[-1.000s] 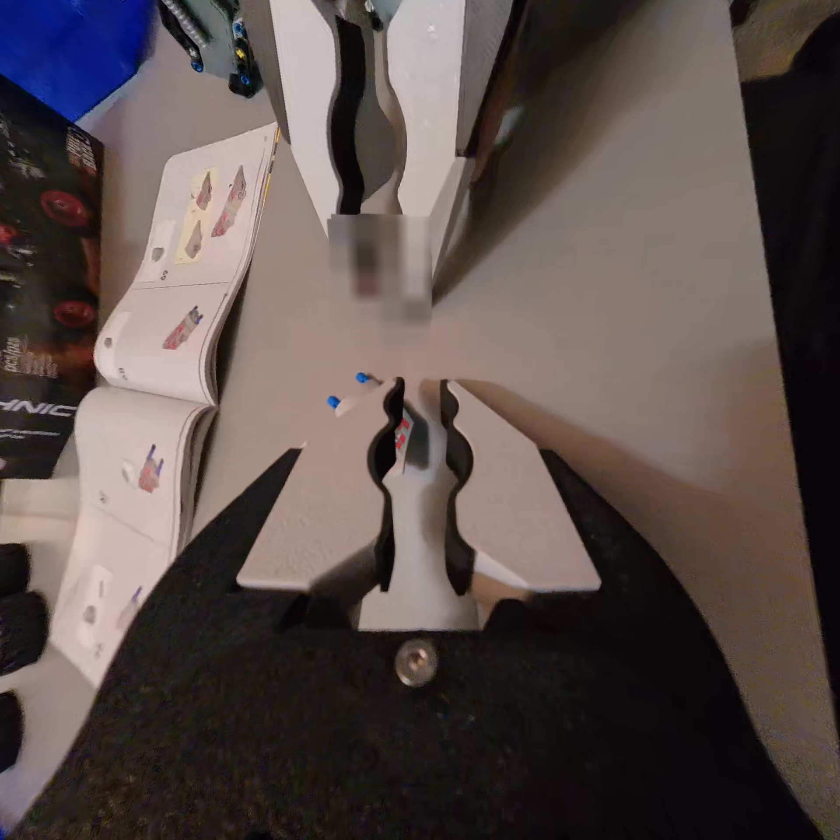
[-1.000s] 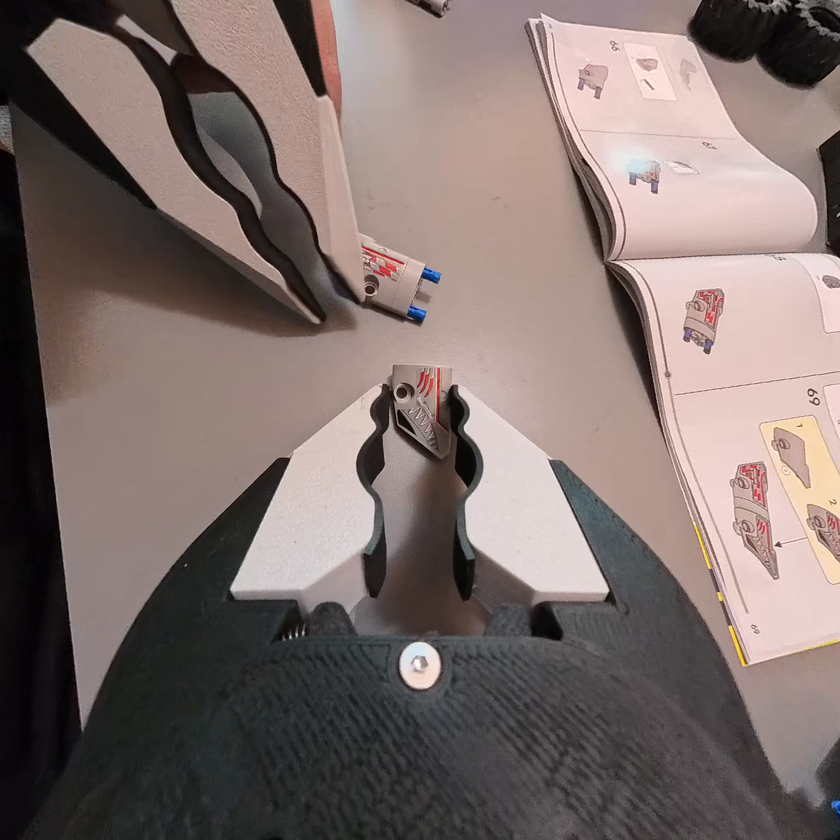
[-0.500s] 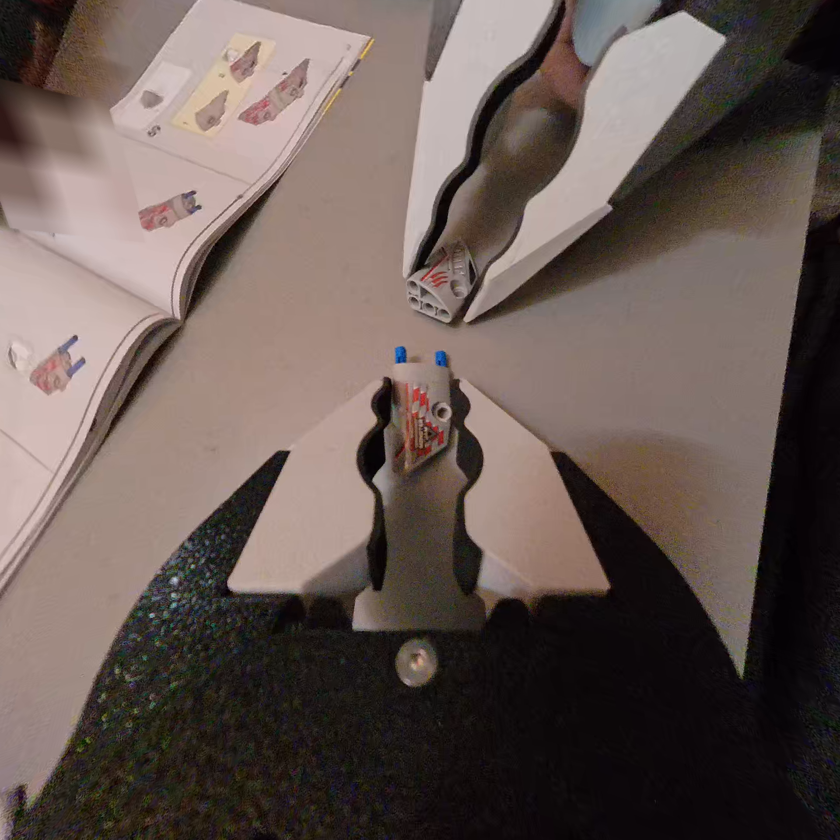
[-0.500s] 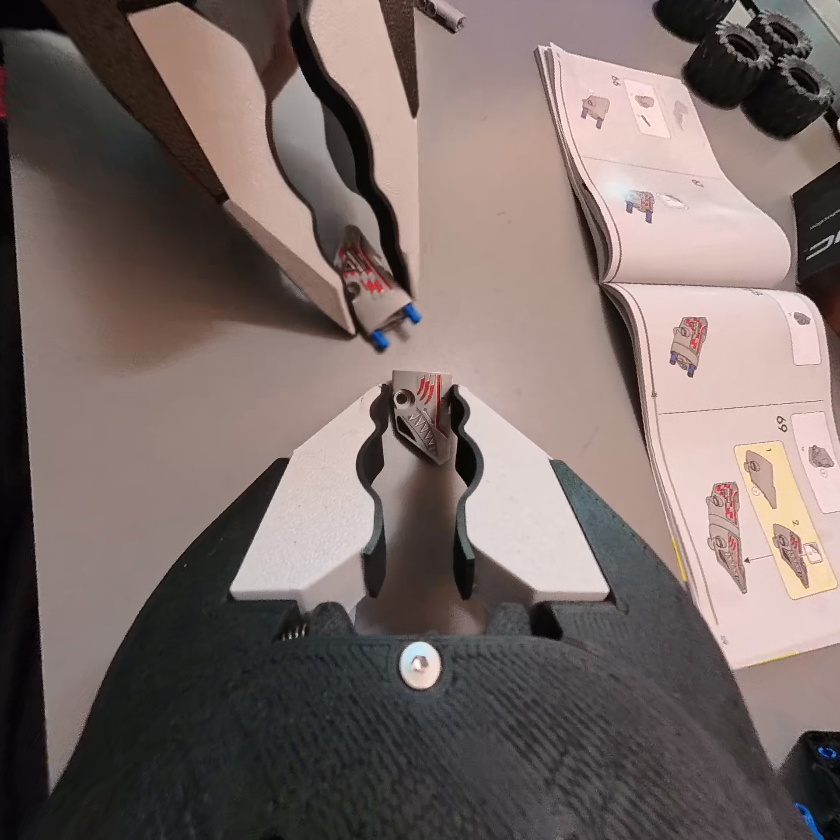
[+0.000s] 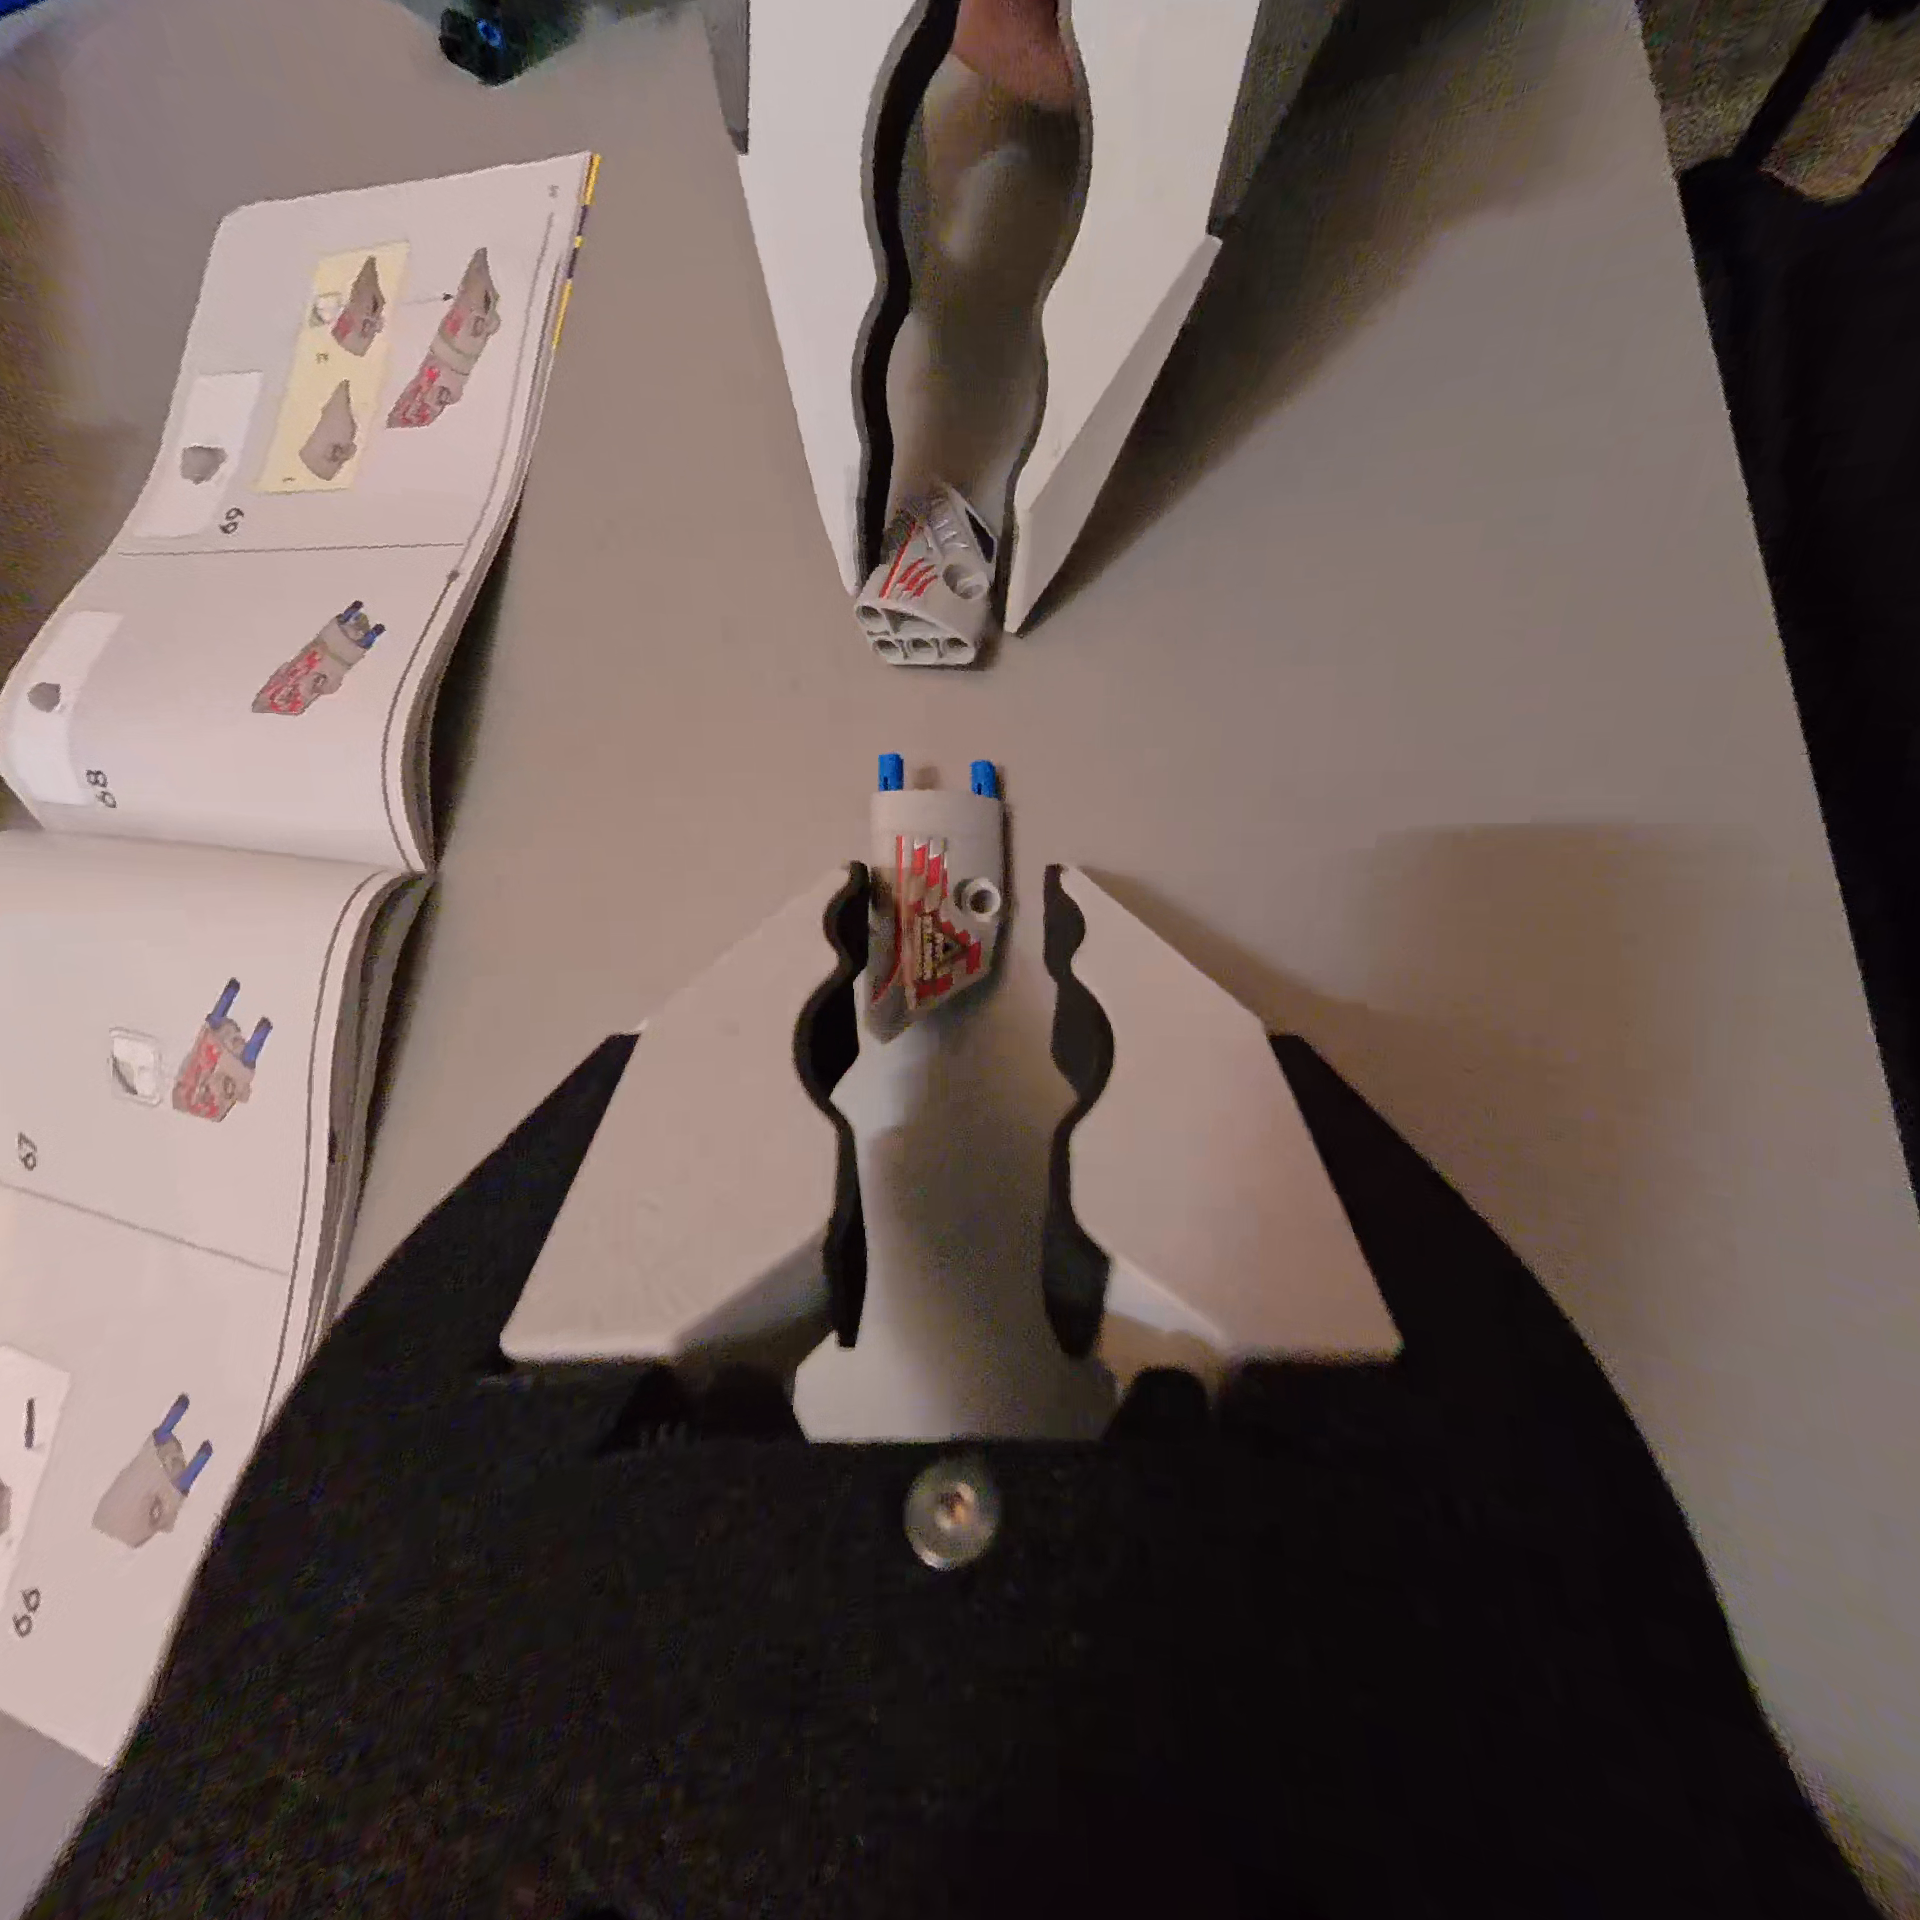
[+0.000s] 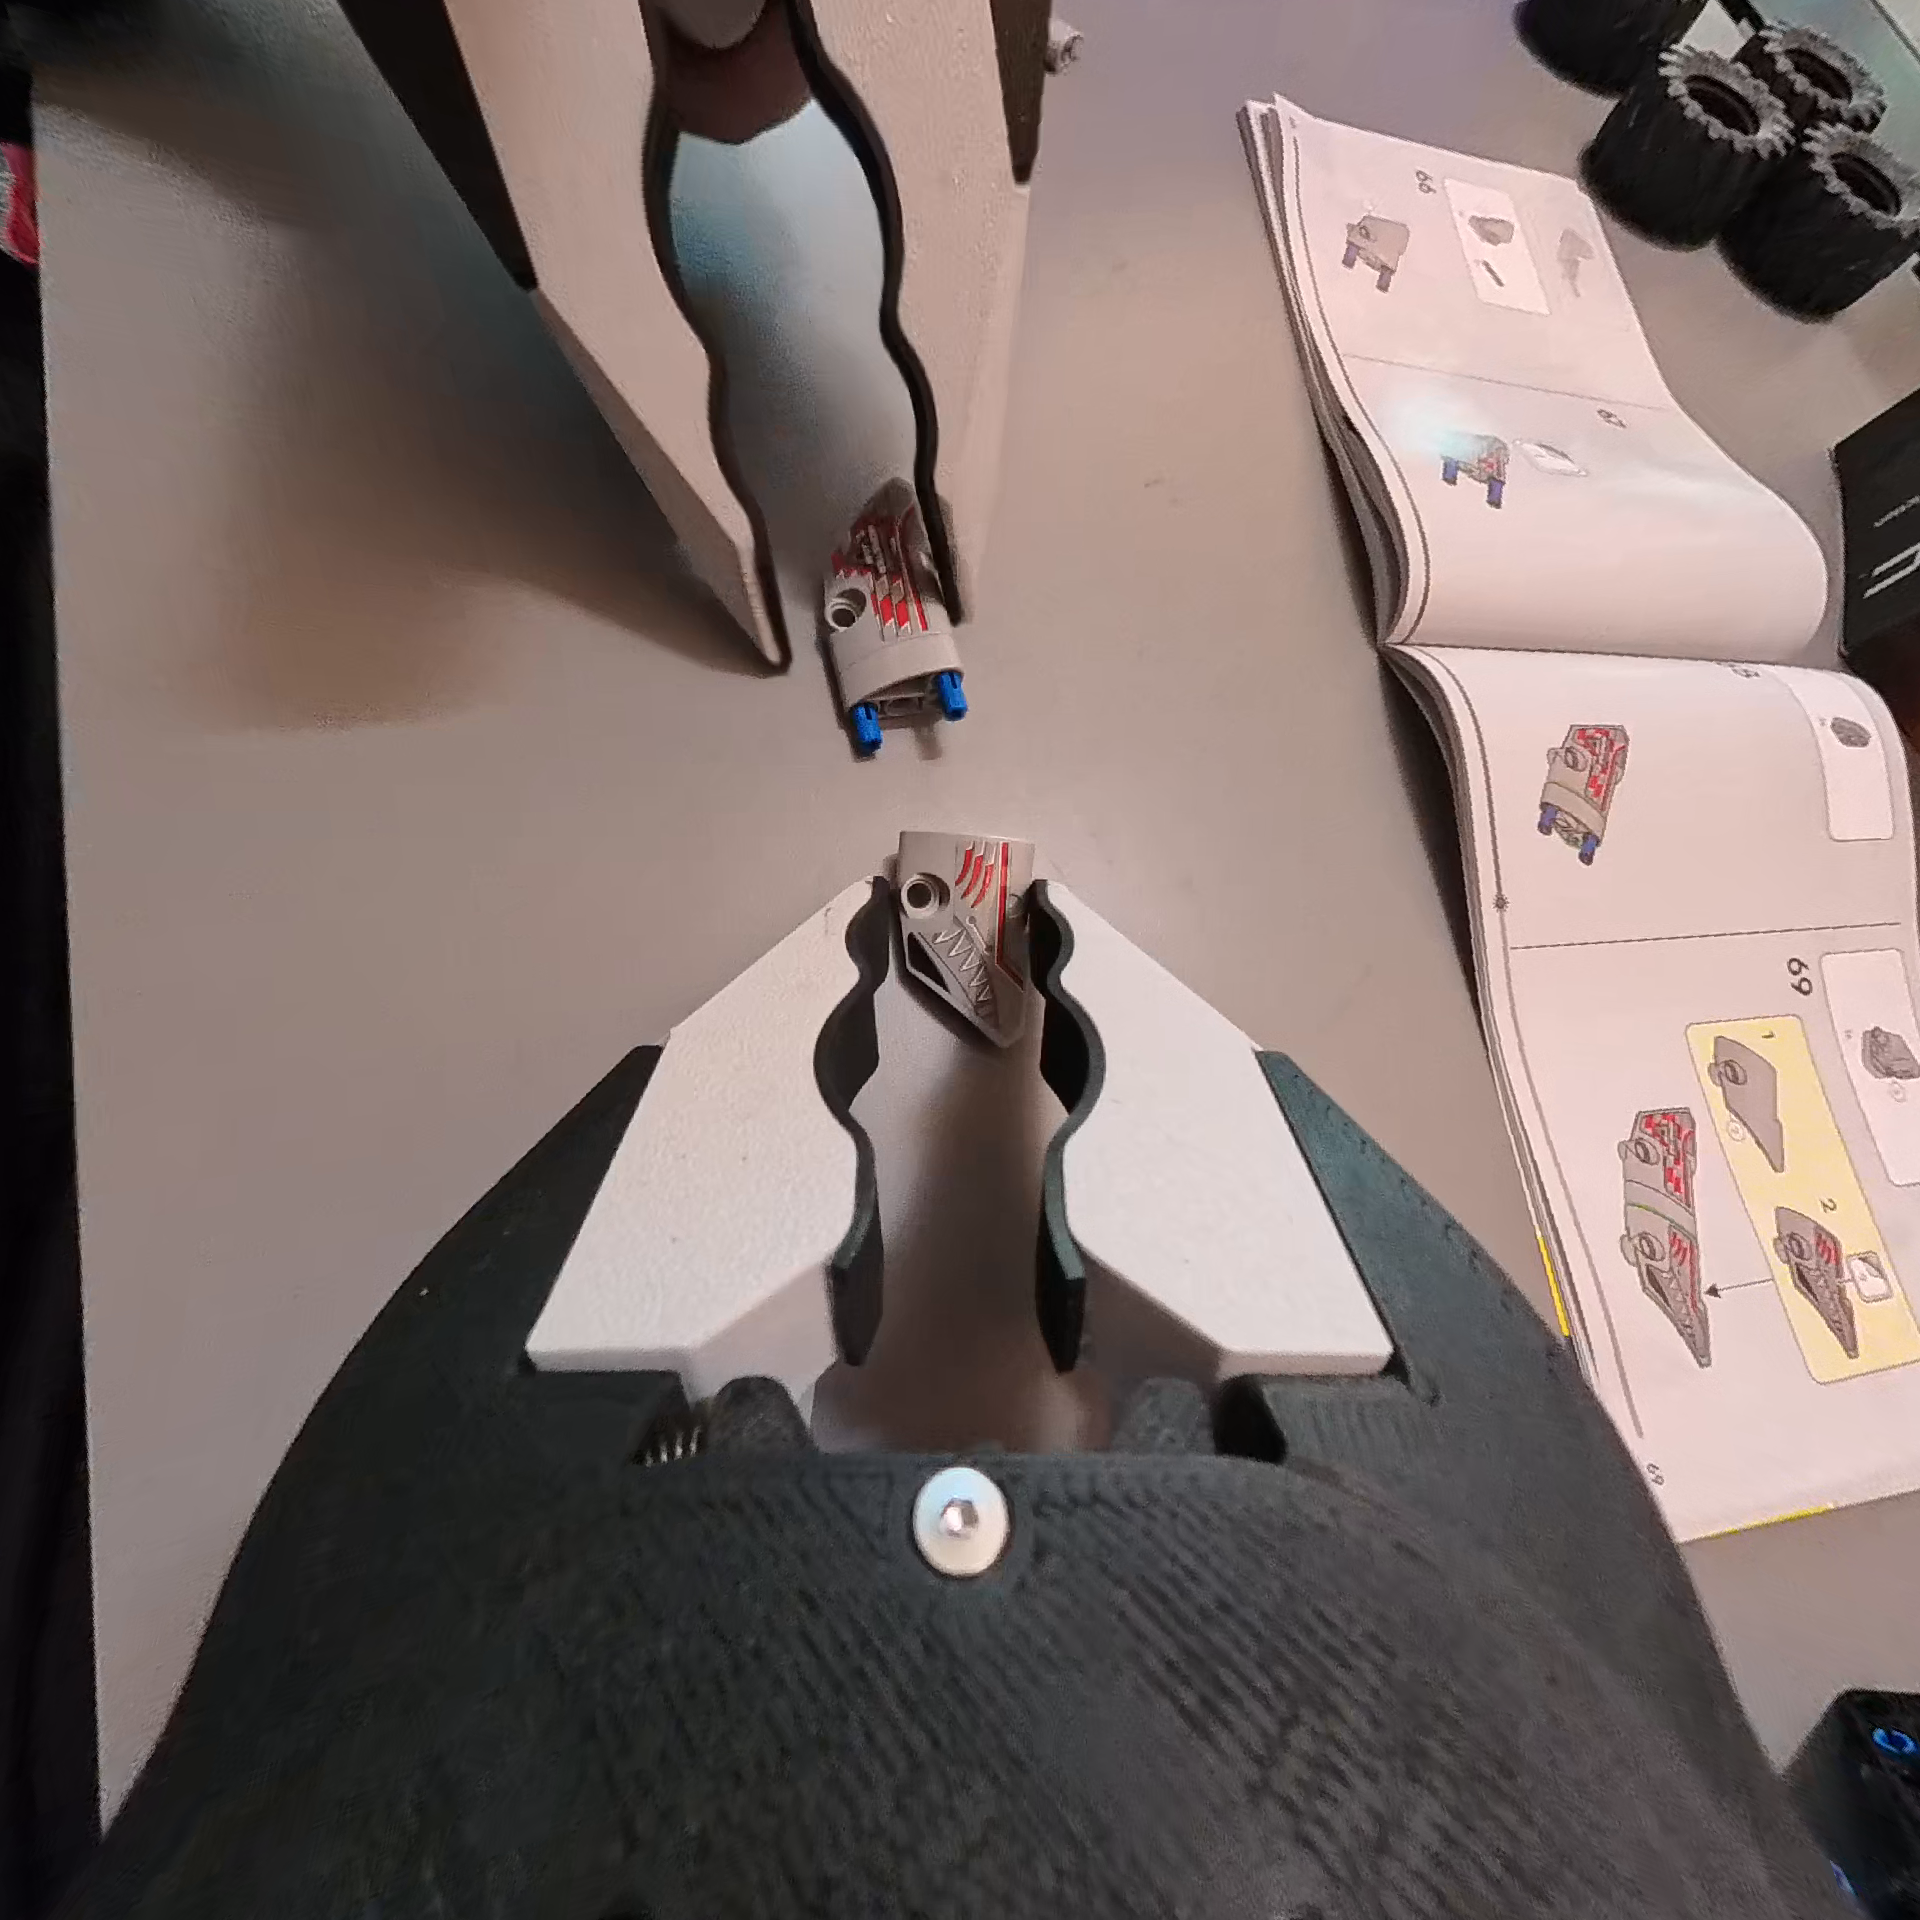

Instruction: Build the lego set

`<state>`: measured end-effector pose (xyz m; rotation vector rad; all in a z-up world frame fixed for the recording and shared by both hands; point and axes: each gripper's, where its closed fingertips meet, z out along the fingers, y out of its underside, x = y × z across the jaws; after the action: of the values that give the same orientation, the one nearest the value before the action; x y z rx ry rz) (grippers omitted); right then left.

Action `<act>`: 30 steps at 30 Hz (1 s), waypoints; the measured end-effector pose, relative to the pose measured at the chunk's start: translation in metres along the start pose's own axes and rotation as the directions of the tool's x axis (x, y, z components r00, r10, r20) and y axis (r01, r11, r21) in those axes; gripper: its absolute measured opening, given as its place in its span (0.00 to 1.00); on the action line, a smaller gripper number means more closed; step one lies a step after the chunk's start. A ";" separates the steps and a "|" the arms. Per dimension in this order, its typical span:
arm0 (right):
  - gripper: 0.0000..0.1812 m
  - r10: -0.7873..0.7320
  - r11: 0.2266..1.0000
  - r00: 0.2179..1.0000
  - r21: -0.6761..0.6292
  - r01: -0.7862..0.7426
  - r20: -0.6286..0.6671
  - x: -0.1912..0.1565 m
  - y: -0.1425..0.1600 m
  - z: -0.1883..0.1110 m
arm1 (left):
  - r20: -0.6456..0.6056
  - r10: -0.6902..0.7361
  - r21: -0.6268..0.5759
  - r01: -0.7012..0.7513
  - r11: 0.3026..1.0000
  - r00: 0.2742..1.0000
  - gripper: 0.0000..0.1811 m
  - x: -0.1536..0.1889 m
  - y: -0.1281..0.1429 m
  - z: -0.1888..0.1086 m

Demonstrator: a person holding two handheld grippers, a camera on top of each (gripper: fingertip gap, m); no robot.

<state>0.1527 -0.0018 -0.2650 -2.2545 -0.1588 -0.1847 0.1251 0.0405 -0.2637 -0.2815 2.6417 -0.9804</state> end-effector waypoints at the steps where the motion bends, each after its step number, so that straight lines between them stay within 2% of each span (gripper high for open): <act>1: 0.14 0.001 1.000 1.000 0.000 -0.001 0.001 0.000 0.000 0.000 | -0.001 0.012 -0.001 -0.012 1.000 1.000 0.16 -0.001 -0.001 0.002; 7: 0.14 0.007 1.000 1.000 -0.001 -0.007 0.006 0.000 0.000 0.000 | -0.001 -0.011 0.040 0.011 0.999 1.000 0.12 -0.006 -0.004 0.007; 12: 0.14 0.004 1.000 1.000 0.000 -0.004 0.009 0.000 0.000 0.000 | -0.007 -0.042 0.084 0.042 0.996 0.999 0.12 -0.006 -0.005 0.008; 14: 0.14 -0.008 1.000 1.000 0.002 0.008 0.004 0.000 -0.001 0.000 | -0.002 -0.040 0.093 0.040 0.995 0.999 0.16 -0.007 -0.005 0.008; 16: 0.14 -0.038 0.999 0.999 0.009 0.038 -0.001 -0.001 -0.002 0.001 | -0.046 -0.044 0.096 0.048 0.994 0.998 0.12 -0.004 -0.005 0.008; 20: 0.14 -0.032 0.999 0.998 0.011 0.031 0.051 -0.004 -0.003 0.002 | -0.085 -0.040 0.061 0.045 0.997 0.996 0.12 -0.004 -0.006 0.010; 23: 0.13 -0.070 0.998 0.995 0.000 0.070 0.069 -0.005 -0.004 0.003 | -0.114 -0.065 0.067 0.073 0.995 0.991 0.12 -0.005 -0.005 0.010; 28: 0.13 -0.225 0.972 0.971 -0.056 0.230 0.078 -0.004 -0.012 0.010 | -0.122 -0.088 0.051 0.095 0.994 0.989 0.12 -0.003 -0.003 0.008; 30: 0.13 -0.218 0.974 0.970 -0.045 0.223 0.104 -0.004 -0.014 0.013 | -0.119 -0.104 0.035 0.109 0.993 0.987 0.12 -0.002 -0.002 0.006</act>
<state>0.1471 0.0169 -0.2639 -2.3003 -0.4635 -0.1979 0.1293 0.0359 -0.2667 -0.3704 2.7316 -1.1163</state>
